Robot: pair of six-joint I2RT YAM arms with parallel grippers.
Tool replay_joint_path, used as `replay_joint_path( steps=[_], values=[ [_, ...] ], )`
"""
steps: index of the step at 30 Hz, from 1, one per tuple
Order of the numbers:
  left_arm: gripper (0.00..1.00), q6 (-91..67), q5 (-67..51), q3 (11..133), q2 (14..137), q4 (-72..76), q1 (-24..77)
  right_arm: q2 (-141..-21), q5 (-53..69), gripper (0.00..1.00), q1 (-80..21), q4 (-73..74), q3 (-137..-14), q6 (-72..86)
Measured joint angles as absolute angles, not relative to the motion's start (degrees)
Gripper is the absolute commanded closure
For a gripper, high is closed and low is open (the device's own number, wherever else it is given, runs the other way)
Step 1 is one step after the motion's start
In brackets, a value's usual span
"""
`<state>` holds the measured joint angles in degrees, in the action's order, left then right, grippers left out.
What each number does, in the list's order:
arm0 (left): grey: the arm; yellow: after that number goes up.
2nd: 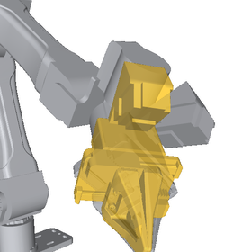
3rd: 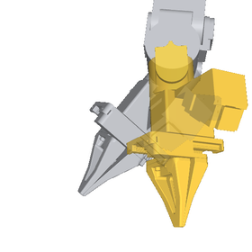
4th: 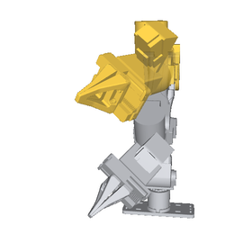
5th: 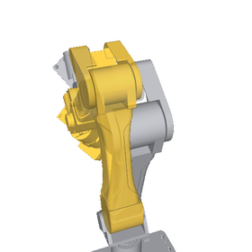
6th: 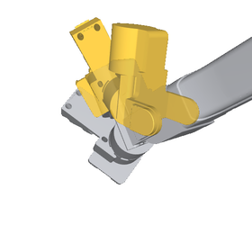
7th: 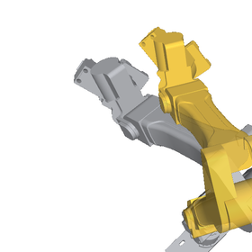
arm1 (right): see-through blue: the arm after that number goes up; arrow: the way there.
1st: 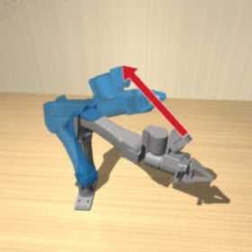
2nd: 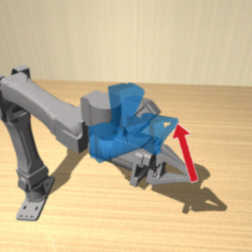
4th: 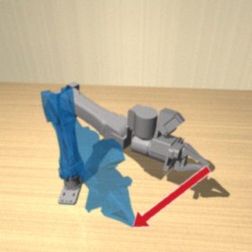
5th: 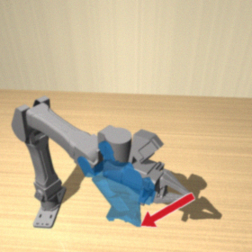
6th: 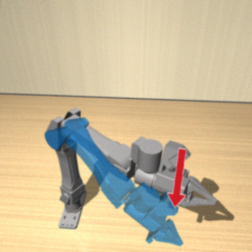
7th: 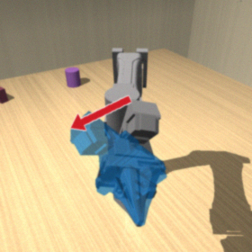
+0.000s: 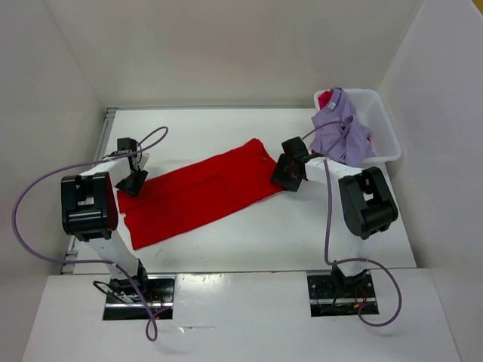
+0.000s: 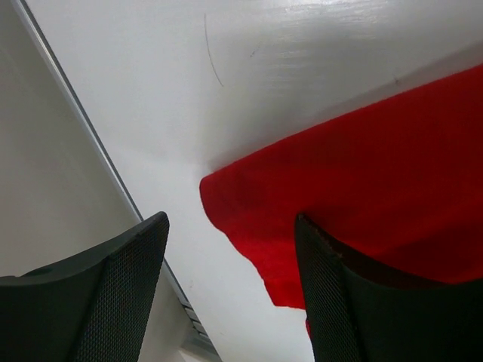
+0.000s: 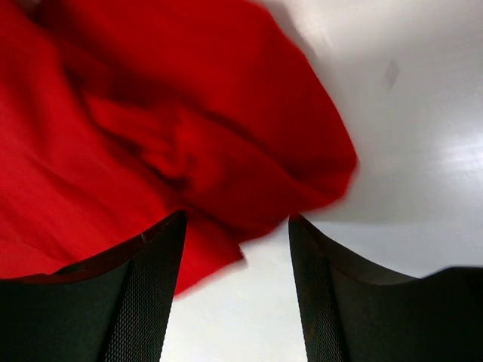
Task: Fold and stack the t-shirts
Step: Rotate the tshirt 90 degrees
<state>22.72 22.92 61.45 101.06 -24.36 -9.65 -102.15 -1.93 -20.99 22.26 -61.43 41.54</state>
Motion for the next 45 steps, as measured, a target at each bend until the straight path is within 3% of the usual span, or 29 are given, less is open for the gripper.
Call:
replay_joint_path(
  steps=[3, 4, 5, 8, 13, 15, 16, 17, 20, 21, 25, 26, 27, 32, 40, 42, 45],
  values=[
    [0.24, 23.1, 23.3, 61.5, 101.8, -24.0, -9.6, -103.5, 0.4, 0.46, -19.4, 18.1, -61.9, 43.2],
    [0.23, 23.6, 23.4, 61.4, 101.7, -23.8, -9.6, -104.0, 1.2, 0.54, -18.9, 17.5, -62.2, 43.4],
    [0.21, 23.9, 23.5, 61.0, 101.6, -23.4, -9.6, -104.9, 2.1, 0.73, -18.6, 17.1, -62.8, 43.6],
    [0.15, 24.2, 23.0, 59.2, 99.4, -23.1, -10.0, -109.8, 4.2, 0.99, -17.8, 16.3, -67.4, 43.3],
    [0.07, 24.5, 19.6, 57.6, 92.0, -26.6, -13.3, -121.8, 4.0, 1.00, -17.9, 19.4, -85.6, 40.1],
    [0.06, 24.8, 18.4, 57.7, 88.8, -27.5, -14.3, -129.5, 2.0, 0.94, -18.2, 23.0, -99.1, 37.6],
    [0.06, 25.0, 17.8, 57.9, 87.7, -28.1, -14.5, -133.3, 0.7, 0.83, -18.4, 25.4, -106.2, 36.6],
    [0.06, 25.1, 17.2, 58.3, 87.0, -28.8, -14.6, -139.0, -0.9, 0.53, -18.6, 28.2, -116.7, 34.8],
    [0.06, 25.1, 15.8, 59.0, 86.9, -30.6, -14.5, -153.3, -5.1, 0.33, -19.8, 35.0, -145.2, 30.1],
    [0.06, 25.1, 15.5, 59.0, 86.9, -31.2, -14.4, -157.0, -6.0, 0.31, -20.3, 36.5, -153.1, 28.9],
    [0.06, 25.1, 14.4, 59.0, 86.9, -33.4, -14.4, -157.7, -10.3, 0.24, -22.4, 46.2, -163.2, 25.6],
    [0.06, 25.1, 13.9, 59.0, 86.9, -33.6, -14.4, -156.3, -11.7, 0.24, -23.0, 47.4, -163.2, 24.8],
    [0.06, 25.1, 13.5, 59.0, 86.9, -33.7, -14.3, -154.4, -13.2, 0.16, -23.4, 49.0, -162.7, 24.2],
    [0.06, 24.8, 11.7, 58.3, 86.9, -33.1, -12.8, -135.7, -22.2, 0.13, -27.5, 55.2, -149.6, 21.8],
    [0.06, 20.7, 3.8, 57.8, 86.0, -31.9, -12.2, -85.4, -27.0, 0.12, -48.4, 42.5, -93.4, 28.5],
    [0.06, 20.0, 1.9, 57.8, 85.8, -31.9, -12.6, -81.4, -24.6, 0.15, -53.0, 40.0, -85.9, 34.2],
    [0.06, 19.0, 0.1, 57.8, 85.8, -31.9, -12.6, -86.1, -20.7, 0.19, -55.6, 35.2, -79.7, 41.3]
  ],
)
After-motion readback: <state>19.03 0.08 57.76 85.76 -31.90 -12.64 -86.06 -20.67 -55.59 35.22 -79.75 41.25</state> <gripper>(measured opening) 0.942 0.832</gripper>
